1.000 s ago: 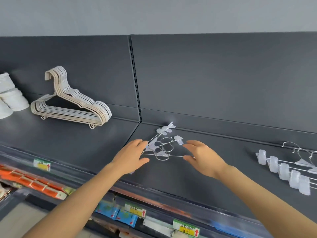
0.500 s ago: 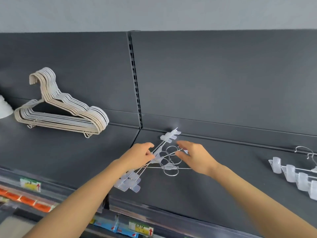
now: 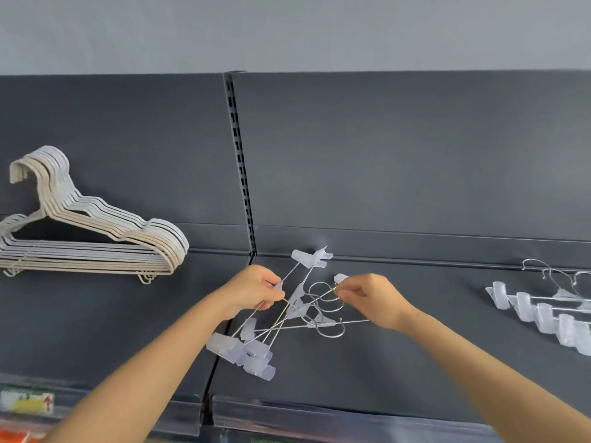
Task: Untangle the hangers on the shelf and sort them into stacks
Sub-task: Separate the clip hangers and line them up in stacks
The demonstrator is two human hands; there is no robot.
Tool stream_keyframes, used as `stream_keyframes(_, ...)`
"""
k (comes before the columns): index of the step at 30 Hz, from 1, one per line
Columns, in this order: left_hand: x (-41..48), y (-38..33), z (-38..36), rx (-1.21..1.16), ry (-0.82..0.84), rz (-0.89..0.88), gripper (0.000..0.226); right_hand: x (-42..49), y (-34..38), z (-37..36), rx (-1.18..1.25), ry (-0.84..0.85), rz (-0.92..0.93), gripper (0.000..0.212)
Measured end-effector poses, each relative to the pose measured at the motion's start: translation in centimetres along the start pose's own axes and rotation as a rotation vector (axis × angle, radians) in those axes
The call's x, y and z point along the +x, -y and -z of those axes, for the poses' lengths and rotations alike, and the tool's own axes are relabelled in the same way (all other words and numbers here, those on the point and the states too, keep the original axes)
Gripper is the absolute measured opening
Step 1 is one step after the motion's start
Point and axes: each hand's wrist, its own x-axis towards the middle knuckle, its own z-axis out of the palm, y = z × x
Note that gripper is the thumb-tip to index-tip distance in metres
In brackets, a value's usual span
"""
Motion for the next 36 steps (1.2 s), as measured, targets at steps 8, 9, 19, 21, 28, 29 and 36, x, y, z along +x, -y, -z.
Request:
stream_keyframes(8,0.1,0.6,2.1,0.055,-0.073,-0.043,0.013,0.3,0.9,-0.5,0.065,-0.062,-0.102,0.017)
stream_keyframes(9,0.1,0.7,2.2,0.041,-0.079,-0.029,0.015,0.3,1.0,-0.5,0.081,-0.071,-0.118,0.017)
stream_keyframes(19,-0.2,0.2,0.1,-0.159,0.111,-0.004,0.012,0.2,0.0,0.8,0.466,-0.270,-0.328,0.014)
stream_keyframes(21,-0.2,-0.4,-0.7,-0.151,0.127,-0.015,0.012,-0.3,0.4,1.4,0.529,-0.269,-0.317,0.012)
stream_keyframes(28,0.4,-2.5,-3.4,0.044,0.079,-0.060,0.021,-1.1,-0.6,1.9,0.187,-0.217,-0.267,0.029)
stream_keyframes(29,0.6,-2.8,-3.7,0.058,0.074,-0.070,0.020,-1.7,-1.1,1.9,0.129,-0.181,-0.267,0.040)
stream_keyframes(36,1.2,-2.3,-3.5,0.046,-0.005,-0.072,0.014,-4.5,-2.6,1.8,-0.035,0.140,-0.119,0.086)
